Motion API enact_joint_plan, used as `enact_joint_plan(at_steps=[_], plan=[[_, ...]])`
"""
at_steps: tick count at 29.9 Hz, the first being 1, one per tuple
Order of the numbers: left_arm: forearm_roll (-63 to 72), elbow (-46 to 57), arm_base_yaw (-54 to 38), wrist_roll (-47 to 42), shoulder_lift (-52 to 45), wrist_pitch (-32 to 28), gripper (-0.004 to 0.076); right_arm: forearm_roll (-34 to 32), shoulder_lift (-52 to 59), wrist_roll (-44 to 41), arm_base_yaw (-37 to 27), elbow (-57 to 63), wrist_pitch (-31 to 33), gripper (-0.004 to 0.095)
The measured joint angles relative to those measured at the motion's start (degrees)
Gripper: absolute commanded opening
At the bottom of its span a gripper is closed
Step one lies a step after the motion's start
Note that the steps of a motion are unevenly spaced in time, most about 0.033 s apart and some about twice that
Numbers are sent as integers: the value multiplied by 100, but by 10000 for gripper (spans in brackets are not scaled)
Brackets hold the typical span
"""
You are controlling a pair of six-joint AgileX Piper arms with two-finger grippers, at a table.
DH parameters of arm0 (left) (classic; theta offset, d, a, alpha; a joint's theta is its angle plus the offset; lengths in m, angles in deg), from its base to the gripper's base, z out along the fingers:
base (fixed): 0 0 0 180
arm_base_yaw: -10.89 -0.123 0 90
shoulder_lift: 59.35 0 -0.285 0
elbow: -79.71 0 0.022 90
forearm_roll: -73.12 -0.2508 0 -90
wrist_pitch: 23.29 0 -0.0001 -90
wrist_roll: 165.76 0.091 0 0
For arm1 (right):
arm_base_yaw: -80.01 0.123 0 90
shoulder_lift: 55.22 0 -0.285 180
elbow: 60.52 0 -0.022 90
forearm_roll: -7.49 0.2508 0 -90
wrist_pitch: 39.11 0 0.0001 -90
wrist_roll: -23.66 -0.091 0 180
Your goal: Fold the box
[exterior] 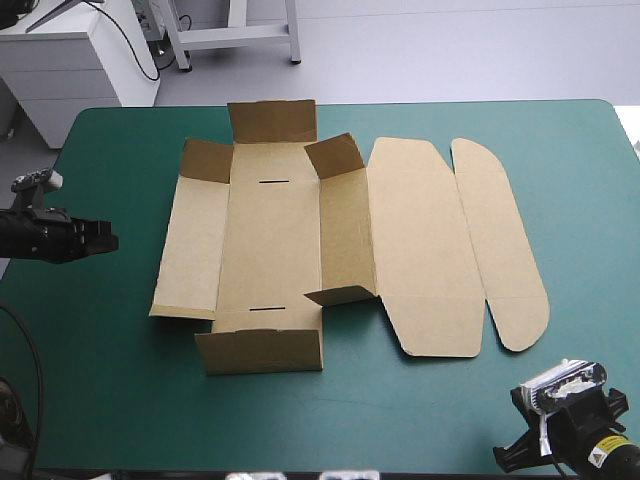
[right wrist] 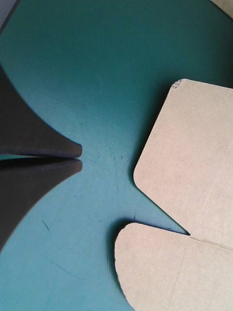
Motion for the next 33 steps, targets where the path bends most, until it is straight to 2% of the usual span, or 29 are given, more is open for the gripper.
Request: enact_joint_plan(at_steps=[1, 6, 8, 16, 23, 28, 30, 33], plan=[[-14, 0, 0, 0, 75, 0, 161, 0, 0, 0, 0, 0, 0, -20], [145, 0, 0, -83, 428, -6, 449, 0, 0, 0, 0, 0, 0, -20], [205, 0, 0, -105, 616, -18, 498, 0, 0, 0, 0, 0, 0, -20], [418, -4, 100, -217, 1404, -77, 498, 0, 0, 0, 0, 0, 0, -20], [454, -11, 615, -230, 2066, -153, 498, 0, 0, 0, 0, 0, 0, -20], [533, -54, 1007, -230, 2166, -145, 497, 0, 0, 0, 0, 0, 0, -20], [558, -57, 1162, -230, 2172, -145, 481, 0, 0, 0, 0, 0, 0, -19], [571, -57, 1298, -230, 2178, -145, 407, 0, 0, 0, 0, 0, 0, -20]])
